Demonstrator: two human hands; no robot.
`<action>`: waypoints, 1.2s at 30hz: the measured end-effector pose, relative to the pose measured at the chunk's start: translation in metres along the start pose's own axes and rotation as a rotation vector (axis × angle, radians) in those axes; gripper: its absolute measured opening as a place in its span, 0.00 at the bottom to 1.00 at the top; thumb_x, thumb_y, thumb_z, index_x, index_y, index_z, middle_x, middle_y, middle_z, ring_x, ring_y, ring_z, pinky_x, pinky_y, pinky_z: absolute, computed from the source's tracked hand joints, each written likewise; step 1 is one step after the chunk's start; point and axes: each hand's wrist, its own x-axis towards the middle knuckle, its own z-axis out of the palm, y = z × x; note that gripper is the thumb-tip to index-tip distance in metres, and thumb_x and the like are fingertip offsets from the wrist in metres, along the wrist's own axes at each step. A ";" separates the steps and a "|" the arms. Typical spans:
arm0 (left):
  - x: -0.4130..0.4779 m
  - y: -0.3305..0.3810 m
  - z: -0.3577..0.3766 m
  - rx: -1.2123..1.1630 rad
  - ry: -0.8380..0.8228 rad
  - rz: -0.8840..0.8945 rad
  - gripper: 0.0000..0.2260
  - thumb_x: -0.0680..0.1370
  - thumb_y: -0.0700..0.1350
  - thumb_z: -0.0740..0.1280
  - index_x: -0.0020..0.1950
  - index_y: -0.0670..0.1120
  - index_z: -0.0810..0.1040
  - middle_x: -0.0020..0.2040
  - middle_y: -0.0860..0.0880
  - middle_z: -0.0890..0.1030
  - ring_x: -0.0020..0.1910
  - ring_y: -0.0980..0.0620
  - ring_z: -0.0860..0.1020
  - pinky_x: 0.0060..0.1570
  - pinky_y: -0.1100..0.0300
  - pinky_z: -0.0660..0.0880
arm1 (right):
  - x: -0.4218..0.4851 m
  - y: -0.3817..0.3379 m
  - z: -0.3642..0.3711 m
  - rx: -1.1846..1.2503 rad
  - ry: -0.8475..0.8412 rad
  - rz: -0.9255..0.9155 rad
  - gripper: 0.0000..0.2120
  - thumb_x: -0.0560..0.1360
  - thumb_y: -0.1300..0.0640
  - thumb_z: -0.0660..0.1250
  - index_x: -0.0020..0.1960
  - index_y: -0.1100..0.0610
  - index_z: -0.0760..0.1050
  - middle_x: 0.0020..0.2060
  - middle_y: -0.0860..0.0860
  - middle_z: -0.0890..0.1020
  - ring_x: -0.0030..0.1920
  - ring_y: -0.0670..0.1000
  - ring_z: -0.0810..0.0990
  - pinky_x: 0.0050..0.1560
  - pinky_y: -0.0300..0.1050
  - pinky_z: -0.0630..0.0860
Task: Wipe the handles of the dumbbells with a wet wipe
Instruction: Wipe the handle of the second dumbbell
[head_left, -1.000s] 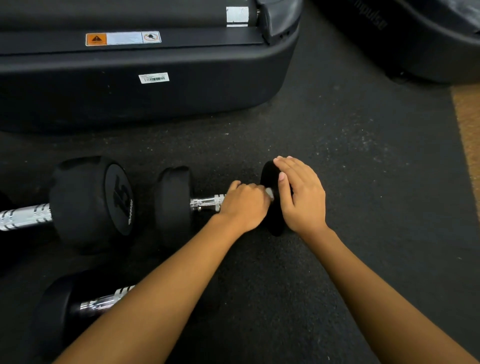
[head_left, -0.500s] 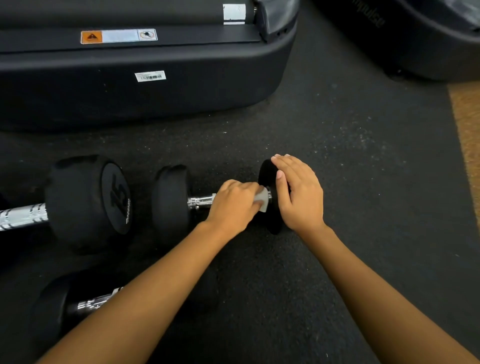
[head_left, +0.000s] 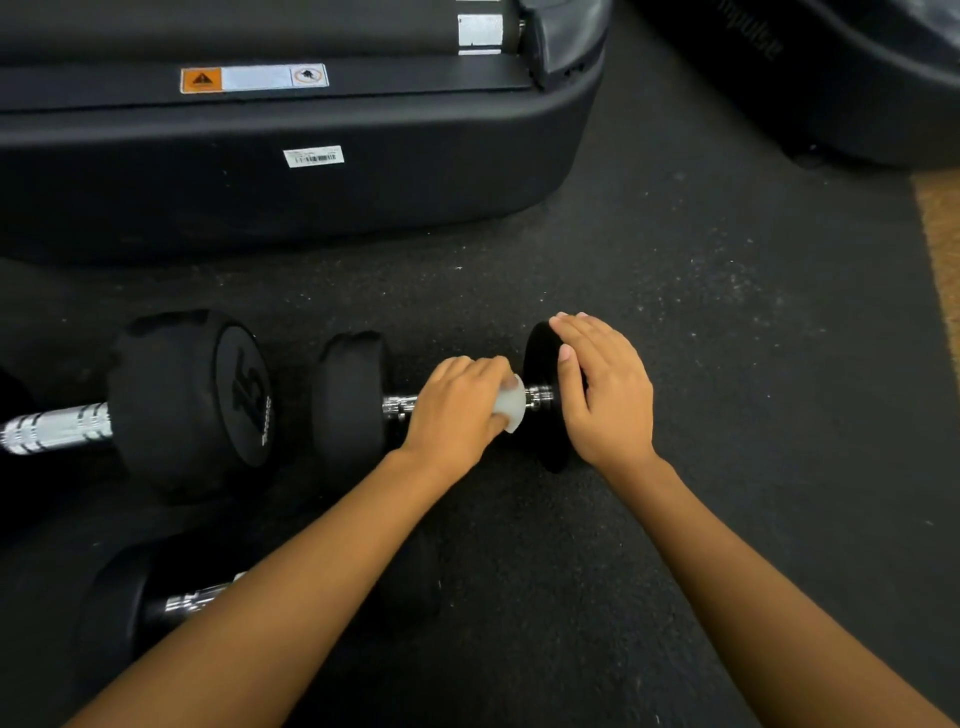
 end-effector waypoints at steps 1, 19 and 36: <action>0.001 0.001 0.000 -0.018 -0.003 -0.020 0.16 0.73 0.45 0.69 0.59 0.48 0.71 0.56 0.50 0.76 0.57 0.51 0.71 0.57 0.64 0.60 | 0.000 0.000 0.000 -0.002 -0.002 0.002 0.20 0.79 0.54 0.52 0.63 0.59 0.75 0.61 0.52 0.78 0.66 0.50 0.71 0.69 0.42 0.61; 0.010 0.005 -0.030 -0.062 -0.145 -0.212 0.15 0.73 0.47 0.70 0.56 0.51 0.69 0.55 0.51 0.77 0.52 0.50 0.75 0.50 0.62 0.64 | 0.004 0.003 -0.006 -0.049 -0.127 -0.028 0.21 0.79 0.53 0.49 0.66 0.60 0.71 0.63 0.54 0.76 0.69 0.53 0.67 0.72 0.45 0.53; -0.123 -0.030 -0.146 -1.258 -0.233 -0.712 0.20 0.69 0.37 0.72 0.60 0.44 0.75 0.53 0.43 0.82 0.51 0.49 0.82 0.46 0.59 0.80 | -0.022 -0.140 -0.023 1.193 -0.808 0.476 0.06 0.69 0.55 0.68 0.42 0.58 0.76 0.38 0.50 0.81 0.42 0.46 0.80 0.46 0.41 0.79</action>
